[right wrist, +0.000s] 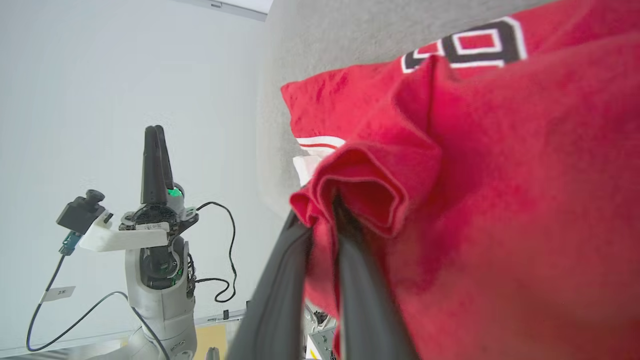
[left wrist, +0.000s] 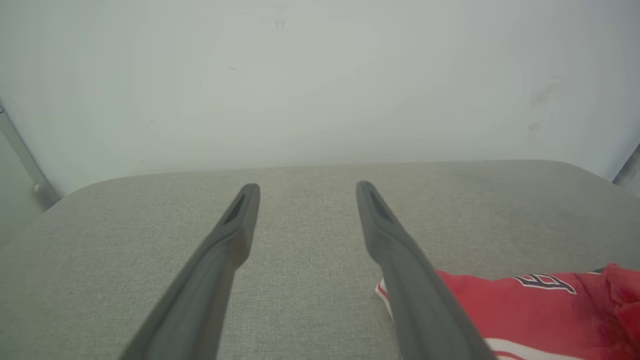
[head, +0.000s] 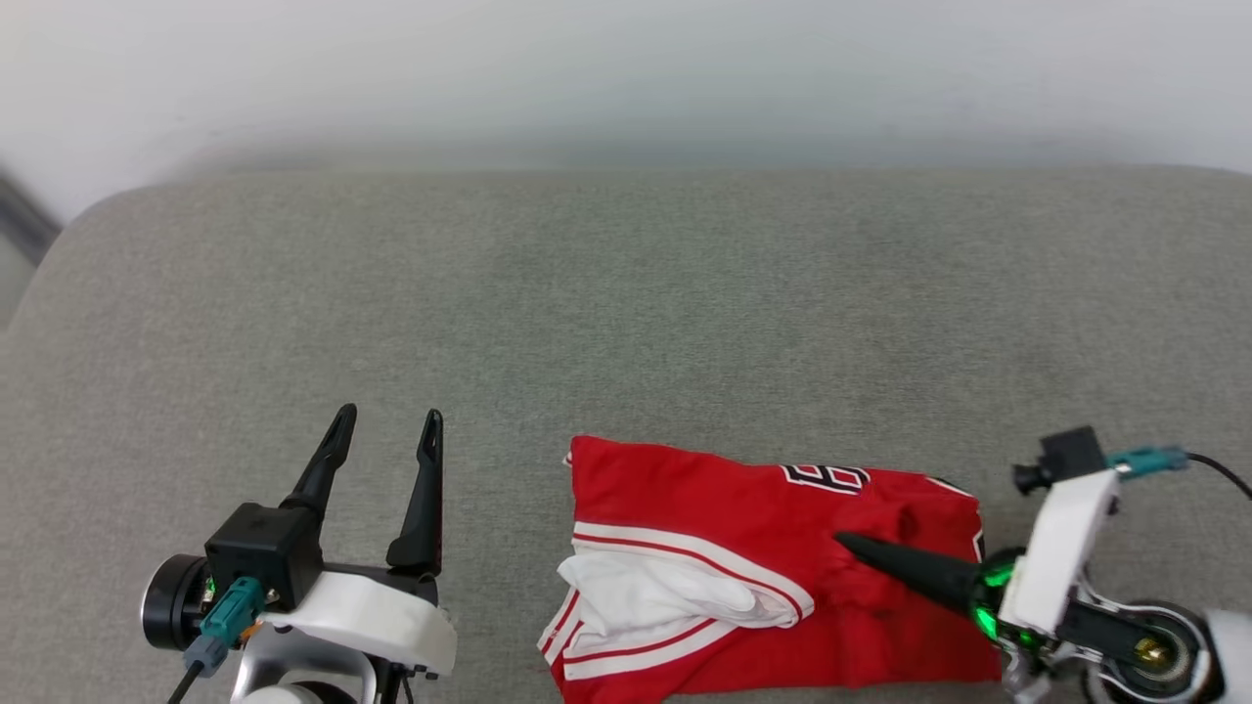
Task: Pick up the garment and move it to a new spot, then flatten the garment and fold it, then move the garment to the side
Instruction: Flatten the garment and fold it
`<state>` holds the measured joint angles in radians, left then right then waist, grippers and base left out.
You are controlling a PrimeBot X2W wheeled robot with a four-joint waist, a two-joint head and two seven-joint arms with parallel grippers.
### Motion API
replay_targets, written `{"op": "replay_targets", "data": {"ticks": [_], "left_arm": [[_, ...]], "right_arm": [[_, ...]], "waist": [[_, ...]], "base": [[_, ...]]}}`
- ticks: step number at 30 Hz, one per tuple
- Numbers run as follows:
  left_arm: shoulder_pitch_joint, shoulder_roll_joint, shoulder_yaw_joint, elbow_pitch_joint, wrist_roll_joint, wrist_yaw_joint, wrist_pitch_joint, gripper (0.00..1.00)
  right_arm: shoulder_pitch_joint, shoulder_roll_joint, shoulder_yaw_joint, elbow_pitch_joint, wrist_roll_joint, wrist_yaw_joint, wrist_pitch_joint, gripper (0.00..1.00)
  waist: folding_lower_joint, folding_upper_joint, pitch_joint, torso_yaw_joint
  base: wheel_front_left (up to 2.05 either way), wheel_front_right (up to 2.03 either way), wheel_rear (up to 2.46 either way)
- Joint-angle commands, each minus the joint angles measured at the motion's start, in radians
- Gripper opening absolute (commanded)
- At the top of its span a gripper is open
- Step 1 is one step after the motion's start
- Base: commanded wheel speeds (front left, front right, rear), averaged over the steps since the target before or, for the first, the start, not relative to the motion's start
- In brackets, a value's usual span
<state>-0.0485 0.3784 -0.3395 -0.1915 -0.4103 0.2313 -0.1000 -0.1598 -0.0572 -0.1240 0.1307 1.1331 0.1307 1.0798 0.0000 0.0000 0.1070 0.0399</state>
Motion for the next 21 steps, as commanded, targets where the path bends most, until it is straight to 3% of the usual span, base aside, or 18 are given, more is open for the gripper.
{"op": "replay_targets", "data": {"ticks": [1,8,16,17,18,19,20,21], "left_arm": [[-0.020,-0.004,0.000,0.003,-0.003,-0.003,-0.010,1.00],[-0.050,-0.026,-0.017,0.020,-0.007,-0.014,-0.026,1.00],[-0.089,-0.050,-0.035,0.053,-0.014,-0.030,-0.055,1.00],[-0.091,-0.053,-0.037,0.059,-0.016,-0.033,-0.056,1.00],[-0.093,-0.055,-0.038,0.065,-0.016,-0.034,-0.059,1.00],[-0.095,-0.057,-0.039,0.070,-0.015,-0.035,-0.063,1.00],[-0.095,-0.059,-0.040,0.073,-0.016,-0.034,-0.063,1.00],[-0.094,-0.058,-0.040,0.077,-0.016,-0.031,-0.064,1.00]], "right_arm": [[-0.028,0.008,0.036,0.012,0.030,0.000,-0.017,0.00],[-0.110,0.007,0.271,0.071,0.172,0.000,-0.147,0.00],[-0.194,0.007,0.408,0.192,0.118,0.000,-0.330,0.02],[-0.199,0.007,0.417,0.212,0.111,0.000,-0.343,0.15],[-0.204,0.007,0.424,0.230,0.103,0.000,-0.355,0.41],[-0.208,0.007,0.434,0.246,0.100,0.000,-0.361,0.50],[-0.213,0.007,0.439,0.259,0.094,0.000,-0.375,0.87],[-0.218,0.006,0.440,0.270,0.089,0.000,-0.393,1.00]], "waist": [[0.0000,0.0000,0.012,0.018],[0.0000,0.0000,0.048,0.065],[0.0000,0.0000,0.096,0.106],[0.0000,0.0000,0.099,0.107],[0.0000,0.0000,0.101,0.107],[0.0000,0.0000,0.103,0.107],[0.0000,0.0000,0.103,0.104],[0.0000,0.0000,0.103,0.101]], "base": [[0.00,0.00,0.00],[0.00,0.00,0.00],[0.00,0.00,0.00],[0.00,0.00,0.00],[0.00,0.00,0.00],[0.00,0.00,0.00],[0.00,0.00,0.00],[0.00,0.00,0.00]]}}
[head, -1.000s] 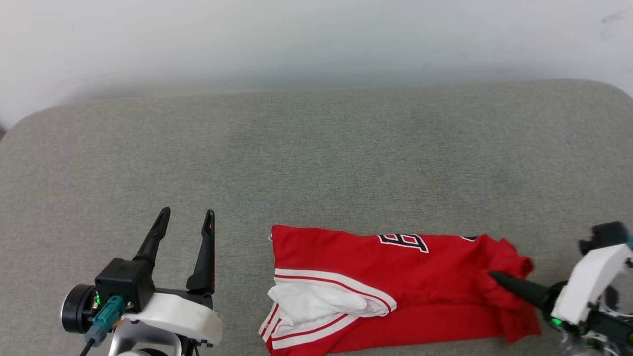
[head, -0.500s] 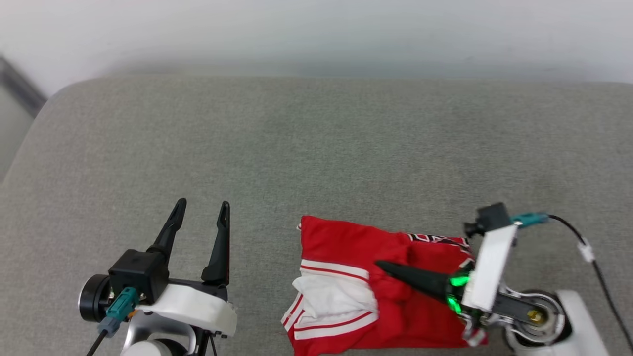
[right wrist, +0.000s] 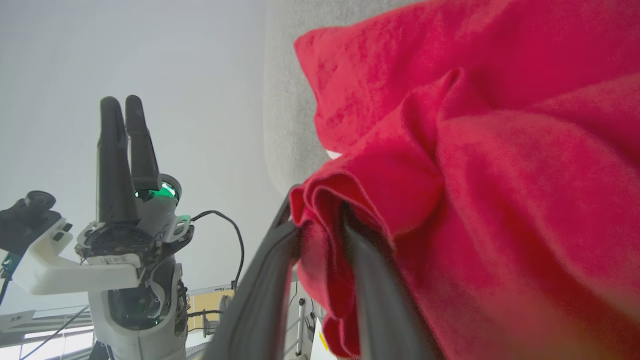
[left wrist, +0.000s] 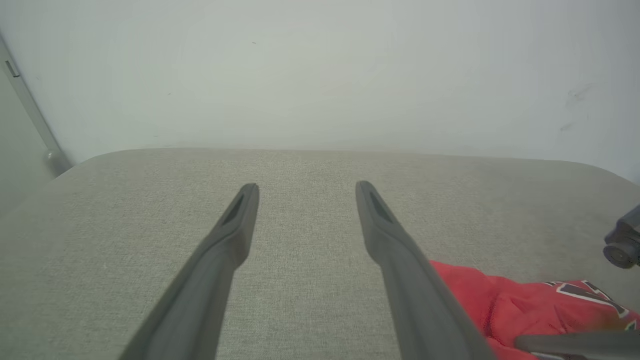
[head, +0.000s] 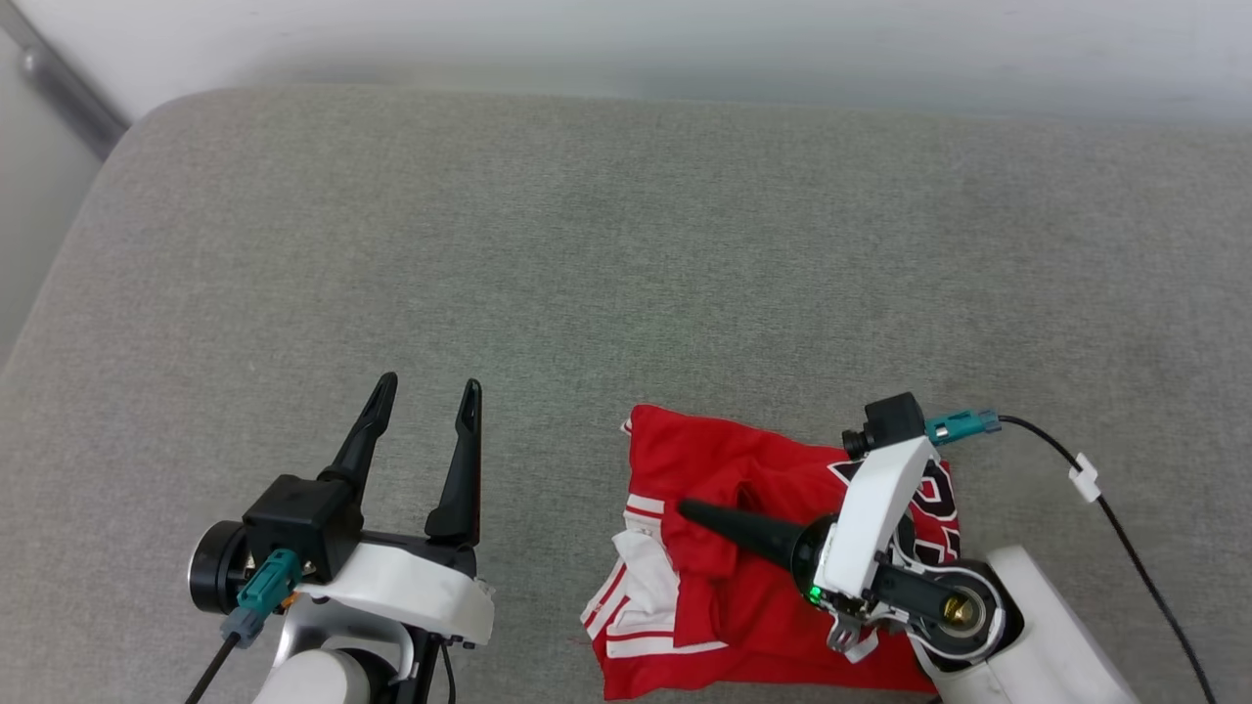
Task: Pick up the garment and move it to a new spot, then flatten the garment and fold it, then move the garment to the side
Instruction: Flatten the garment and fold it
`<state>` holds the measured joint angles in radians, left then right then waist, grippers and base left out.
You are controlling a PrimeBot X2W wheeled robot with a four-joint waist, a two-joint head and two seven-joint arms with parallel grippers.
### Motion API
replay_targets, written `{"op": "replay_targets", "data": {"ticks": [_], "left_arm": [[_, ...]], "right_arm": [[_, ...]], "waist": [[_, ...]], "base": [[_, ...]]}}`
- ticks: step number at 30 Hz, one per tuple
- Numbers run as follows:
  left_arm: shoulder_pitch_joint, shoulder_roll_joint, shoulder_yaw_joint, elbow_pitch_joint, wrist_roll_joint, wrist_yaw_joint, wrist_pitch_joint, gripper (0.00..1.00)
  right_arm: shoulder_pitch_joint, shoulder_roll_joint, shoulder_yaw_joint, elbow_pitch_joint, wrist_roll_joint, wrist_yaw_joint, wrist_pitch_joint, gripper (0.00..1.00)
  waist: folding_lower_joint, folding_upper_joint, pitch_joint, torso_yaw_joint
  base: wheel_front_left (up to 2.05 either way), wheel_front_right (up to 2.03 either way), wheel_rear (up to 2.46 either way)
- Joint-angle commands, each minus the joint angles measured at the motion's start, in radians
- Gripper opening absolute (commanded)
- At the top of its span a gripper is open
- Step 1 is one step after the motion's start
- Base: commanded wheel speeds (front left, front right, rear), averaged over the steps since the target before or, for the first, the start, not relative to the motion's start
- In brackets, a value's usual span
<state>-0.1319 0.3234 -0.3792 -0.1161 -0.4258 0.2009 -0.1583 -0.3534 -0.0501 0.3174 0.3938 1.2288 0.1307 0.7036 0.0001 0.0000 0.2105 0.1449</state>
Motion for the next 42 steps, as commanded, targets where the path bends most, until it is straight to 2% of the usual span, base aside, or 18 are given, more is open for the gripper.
{"op": "replay_targets", "data": {"ticks": [1,9,15,18,22,26,27,30,34,42], "left_arm": [[-0.011,-0.004,-0.001,0.004,-0.001,0.000,-0.007,1.00],[-0.016,0.012,0.004,0.009,0.000,0.003,-0.002,1.00],[0.005,0.034,0.022,-0.005,0.001,0.021,0.007,1.00],[0.014,0.043,0.032,-0.011,0.003,0.029,0.009,1.00],[0.023,0.050,0.044,-0.013,0.008,0.047,-0.007,1.00],[0.034,0.056,0.058,-0.003,0.018,0.064,-0.026,1.00],[0.044,0.059,0.064,0.007,0.018,0.072,-0.034,1.00],[0.060,0.059,0.072,0.024,0.015,0.074,-0.050,1.00],[0.091,0.060,0.078,0.044,0.012,0.079,-0.067,1.00],[0.153,0.052,0.080,0.070,0.011,0.080,-0.091,1.00]], "right_arm": [[-0.028,-0.001,0.006,0.014,-0.008,0.000,-0.029,1.00],[-0.051,-0.049,0.085,-0.074,-0.073,0.000,-0.138,1.00],[-0.059,-0.189,0.153,-0.188,-0.284,0.000,-0.300,1.00],[-0.038,-0.245,0.119,-0.196,-0.428,0.000,-0.412,1.00],[0.014,-0.280,-0.006,-0.187,-0.601,0.000,-0.543,1.00],[0.080,-0.273,-0.166,-0.216,-0.754,0.000,-0.656,1.00],[0.113,-0.259,-0.238,-0.247,-0.817,0.000,-0.701,1.00],[0.164,-0.223,-0.311,-0.319,-0.890,0.000,-0.747,1.00],[0.233,-0.172,-0.342,-0.421,-0.946,0.000,-0.757,1.00],[0.369,-0.105,-0.324,-0.544,-0.981,0.000,-0.681,1.00]], "waist": [[-0.0001,0.0000,-0.001,-0.009],[-0.0001,0.0000,-0.023,-0.058],[-0.0001,0.0000,-0.046,-0.114],[-0.0001,0.0000,-0.057,-0.138],[-0.0001,0.0000,-0.067,-0.163],[-0.0001,0.0000,-0.078,-0.179],[-0.0001,0.0000,-0.087,-0.185],[-0.0001,0.0000,-0.108,-0.191],[-0.0001,0.0000,-0.142,-0.197],[-0.0001,0.0000,-0.190,-0.187]], "base": [[0.00,0.00,0.00],[0.00,0.00,0.00],[0.00,0.00,0.00],[0.00,0.00,0.00],[0.00,0.00,0.00],[0.00,0.00,0.00],[0.00,0.00,0.00],[0.00,0.00,0.00],[0.00,0.00,0.00],[0.00,0.00,0.00]]}}
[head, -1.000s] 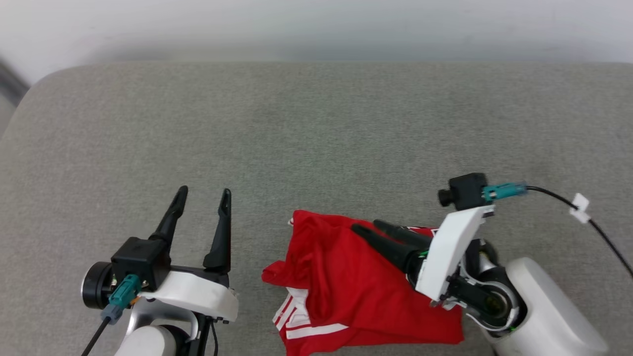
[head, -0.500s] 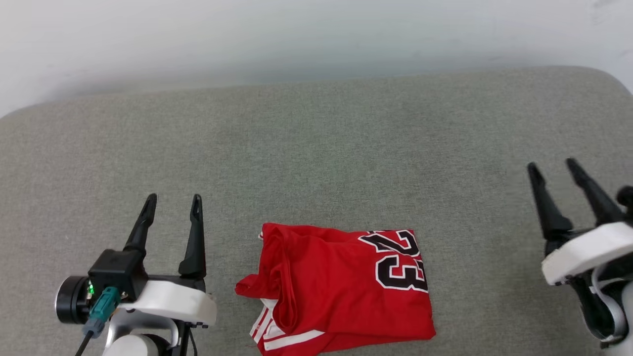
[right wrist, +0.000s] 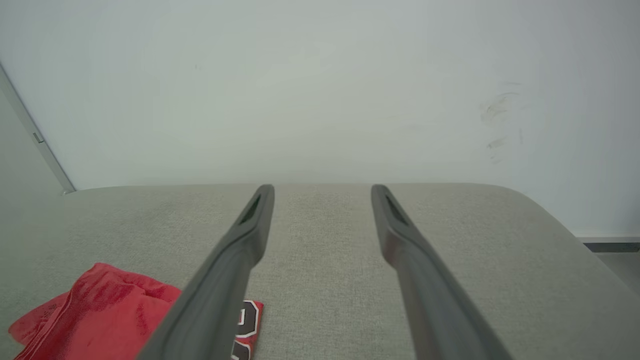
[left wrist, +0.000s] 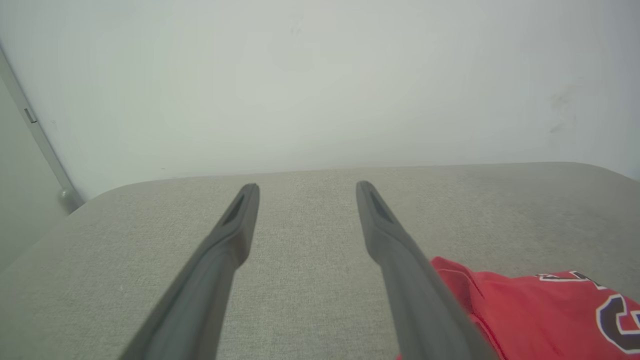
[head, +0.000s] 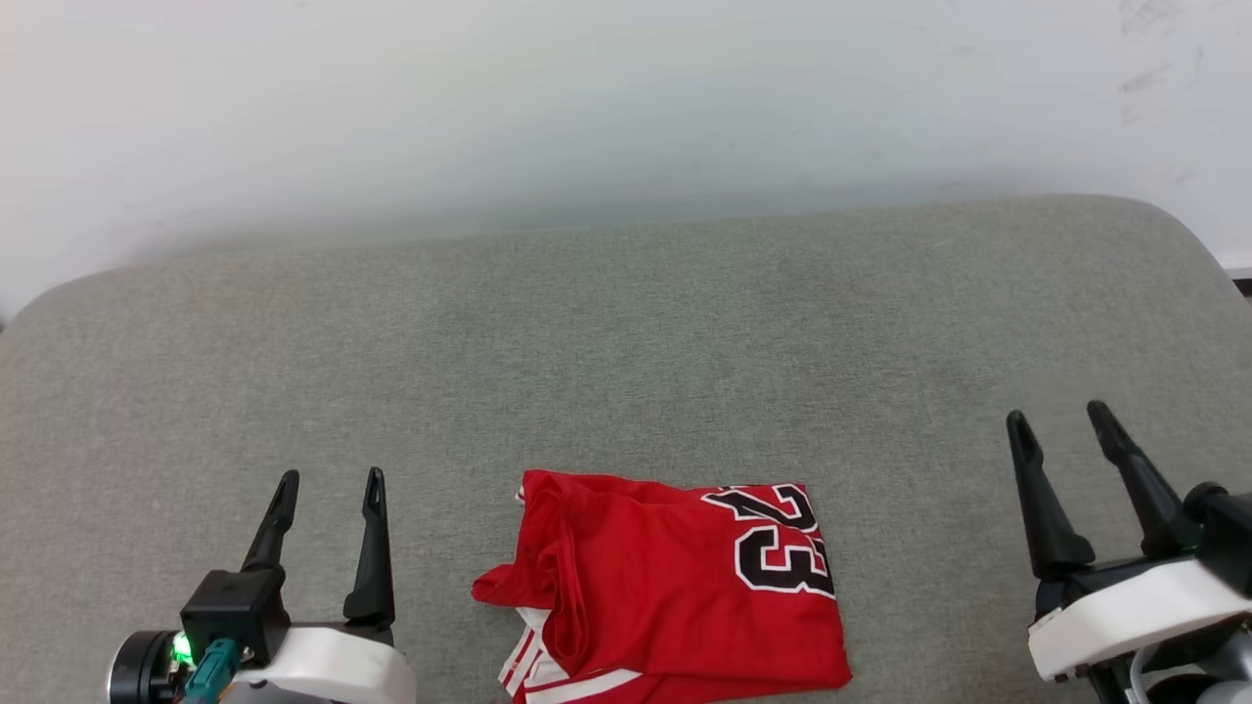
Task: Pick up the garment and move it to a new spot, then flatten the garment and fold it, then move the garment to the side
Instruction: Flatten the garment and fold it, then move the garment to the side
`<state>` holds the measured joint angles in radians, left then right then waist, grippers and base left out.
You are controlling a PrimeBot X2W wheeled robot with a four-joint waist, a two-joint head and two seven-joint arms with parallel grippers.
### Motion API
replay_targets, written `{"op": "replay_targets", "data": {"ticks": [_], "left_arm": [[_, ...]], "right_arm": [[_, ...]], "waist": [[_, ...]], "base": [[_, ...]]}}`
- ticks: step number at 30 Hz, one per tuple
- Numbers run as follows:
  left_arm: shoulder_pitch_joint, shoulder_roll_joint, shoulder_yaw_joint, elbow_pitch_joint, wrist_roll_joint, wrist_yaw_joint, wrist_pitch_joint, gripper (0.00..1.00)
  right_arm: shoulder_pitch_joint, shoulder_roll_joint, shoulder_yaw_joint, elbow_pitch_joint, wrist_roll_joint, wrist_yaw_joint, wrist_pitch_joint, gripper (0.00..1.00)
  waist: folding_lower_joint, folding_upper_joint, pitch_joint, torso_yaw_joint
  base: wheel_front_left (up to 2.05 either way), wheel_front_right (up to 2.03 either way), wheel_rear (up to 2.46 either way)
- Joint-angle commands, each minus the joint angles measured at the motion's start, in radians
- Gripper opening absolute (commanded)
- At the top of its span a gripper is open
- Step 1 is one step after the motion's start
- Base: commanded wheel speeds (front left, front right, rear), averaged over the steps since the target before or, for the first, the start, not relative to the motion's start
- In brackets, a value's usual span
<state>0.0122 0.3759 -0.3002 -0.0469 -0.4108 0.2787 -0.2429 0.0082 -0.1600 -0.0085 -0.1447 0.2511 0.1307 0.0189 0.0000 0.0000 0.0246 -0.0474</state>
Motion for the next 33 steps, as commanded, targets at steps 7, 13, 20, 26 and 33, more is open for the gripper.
{"op": "replay_targets", "data": {"ticks": [7,13,20,26,33], "left_arm": [[0.018,-0.016,0.005,0.007,-0.002,-0.007,-0.016,1.00],[0.008,-0.024,0.015,0.010,0.001,-0.017,-0.020,1.00],[-0.012,-0.037,0.023,0.004,0.010,-0.029,-0.023,1.00],[-0.052,-0.062,0.027,-0.002,0.025,-0.049,-0.024,1.00],[-0.093,-0.102,0.036,-0.008,0.053,-0.079,-0.024,1.00]], "right_arm": [[0.044,0.027,-0.014,-0.059,0.000,0.000,0.041,1.00],[0.047,0.023,-0.038,-0.072,0.019,0.000,0.070,1.00],[0.037,0.007,-0.116,-0.018,0.145,0.000,0.151,1.00],[0.019,-0.069,-0.179,0.118,0.275,0.000,0.362,1.00],[-0.013,-0.076,-0.088,0.213,0.422,0.000,0.562,1.00]], "waist": [[0.0000,0.0000,-0.001,0.020],[0.0000,0.0000,0.001,0.024],[0.0000,0.0000,0.021,0.040],[0.0000,0.0000,0.065,0.087],[0.0000,0.0000,0.133,0.139]], "base": [[0.00,0.00,0.00],[0.00,0.00,0.00],[0.00,0.00,0.00],[0.00,0.00,0.00],[0.00,0.00,0.00]]}}
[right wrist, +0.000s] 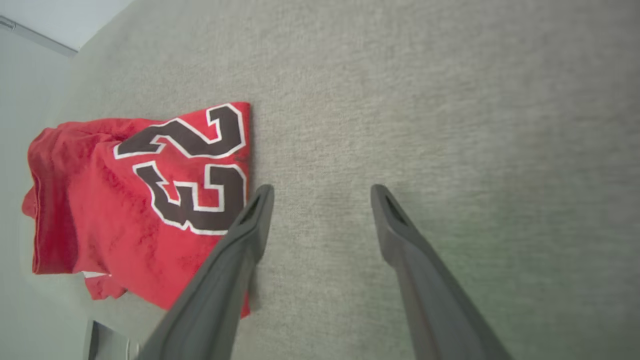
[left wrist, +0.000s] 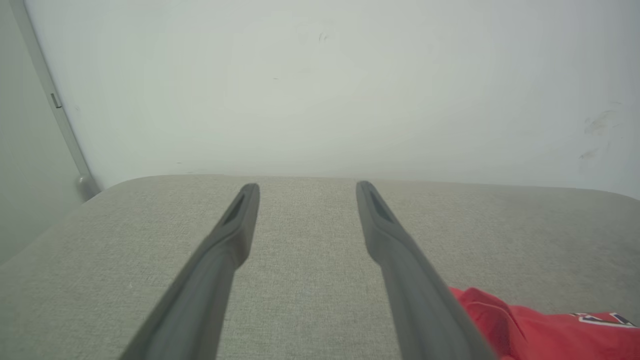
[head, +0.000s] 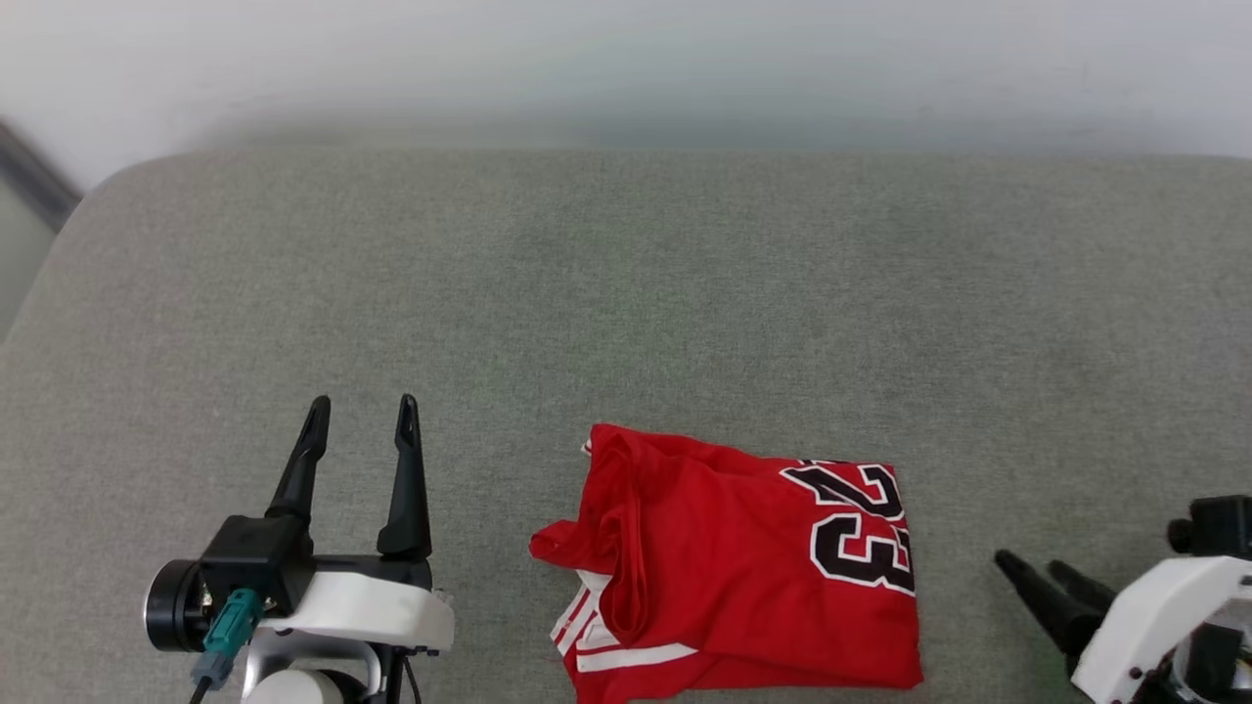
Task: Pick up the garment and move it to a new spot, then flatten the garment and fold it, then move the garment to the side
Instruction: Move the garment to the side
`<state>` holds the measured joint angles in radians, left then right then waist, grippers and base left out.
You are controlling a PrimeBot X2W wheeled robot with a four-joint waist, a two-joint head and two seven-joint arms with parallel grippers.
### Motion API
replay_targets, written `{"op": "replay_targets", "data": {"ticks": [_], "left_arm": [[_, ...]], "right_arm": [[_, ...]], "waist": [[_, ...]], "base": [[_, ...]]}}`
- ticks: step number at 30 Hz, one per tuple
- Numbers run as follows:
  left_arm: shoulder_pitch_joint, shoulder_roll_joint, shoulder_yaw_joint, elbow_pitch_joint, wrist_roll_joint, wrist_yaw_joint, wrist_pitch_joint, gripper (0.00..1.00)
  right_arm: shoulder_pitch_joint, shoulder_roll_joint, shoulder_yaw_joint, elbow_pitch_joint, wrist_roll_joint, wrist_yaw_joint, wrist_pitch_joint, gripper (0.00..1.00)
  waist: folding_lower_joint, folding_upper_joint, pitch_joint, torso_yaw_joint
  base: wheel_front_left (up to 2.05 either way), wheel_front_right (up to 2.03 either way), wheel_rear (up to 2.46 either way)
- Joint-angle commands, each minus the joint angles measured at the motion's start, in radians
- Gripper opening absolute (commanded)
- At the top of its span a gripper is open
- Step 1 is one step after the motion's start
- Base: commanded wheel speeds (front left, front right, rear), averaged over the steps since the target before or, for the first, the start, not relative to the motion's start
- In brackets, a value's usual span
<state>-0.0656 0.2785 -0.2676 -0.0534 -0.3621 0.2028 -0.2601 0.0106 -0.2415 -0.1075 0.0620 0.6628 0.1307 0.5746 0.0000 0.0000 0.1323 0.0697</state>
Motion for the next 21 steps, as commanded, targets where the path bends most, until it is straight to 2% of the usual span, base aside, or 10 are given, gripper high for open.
{"op": "replay_targets", "data": {"ticks": [1,3,7,14,15,16,17,21], "left_arm": [[-0.021,-0.011,0.006,-0.001,0.008,-0.009,-0.007,1.00],[-0.033,-0.022,0.009,0.001,0.018,-0.018,-0.007,1.00],[-0.052,-0.038,0.017,0.011,0.035,-0.036,-0.007,1.00],[-0.071,-0.066,0.032,0.025,0.062,-0.062,-0.007,1.00],[-0.071,-0.071,0.034,0.026,0.065,-0.065,-0.007,1.00],[-0.070,-0.074,0.036,0.029,0.068,-0.068,-0.007,1.00],[-0.070,-0.077,0.039,0.032,0.070,-0.069,-0.007,1.00],[-0.054,-0.083,0.053,0.041,0.081,-0.077,-0.007,1.00]], "right_arm": [[-0.025,0.015,0.026,0.019,0.035,0.000,0.025,1.00],[-0.053,0.005,0.060,0.042,0.049,0.000,0.036,1.00],[-0.097,0.037,0.131,0.100,0.116,0.000,0.045,1.00],[-0.126,0.040,0.244,0.203,0.197,-0.001,0.085,1.00],[-0.129,0.038,0.258,0.211,0.200,-0.001,0.084,0.65],[-0.133,0.037,0.270,0.217,0.207,-0.001,0.079,0.25],[-0.138,0.035,0.277,0.218,0.214,-0.001,0.075,0.00],[-0.170,-0.007,0.309,0.201,0.207,-0.001,0.028,0.00]], "waist": [[0.0000,0.0000,0.036,0.027],[0.0000,0.0000,0.054,0.038],[0.0000,0.0000,0.084,0.051],[0.0000,0.0000,0.107,0.065],[0.0000,0.0000,0.108,0.065],[0.0000,0.0000,0.107,0.065],[0.0000,0.0000,0.106,0.065],[0.0000,0.0000,0.083,0.051]], "base": [[0.00,0.00,0.00],[0.00,0.00,0.00],[0.00,0.00,0.00],[0.00,0.00,0.00],[0.00,0.00,0.00],[0.00,0.00,0.00],[0.00,0.00,0.00],[0.00,0.00,0.00]]}}
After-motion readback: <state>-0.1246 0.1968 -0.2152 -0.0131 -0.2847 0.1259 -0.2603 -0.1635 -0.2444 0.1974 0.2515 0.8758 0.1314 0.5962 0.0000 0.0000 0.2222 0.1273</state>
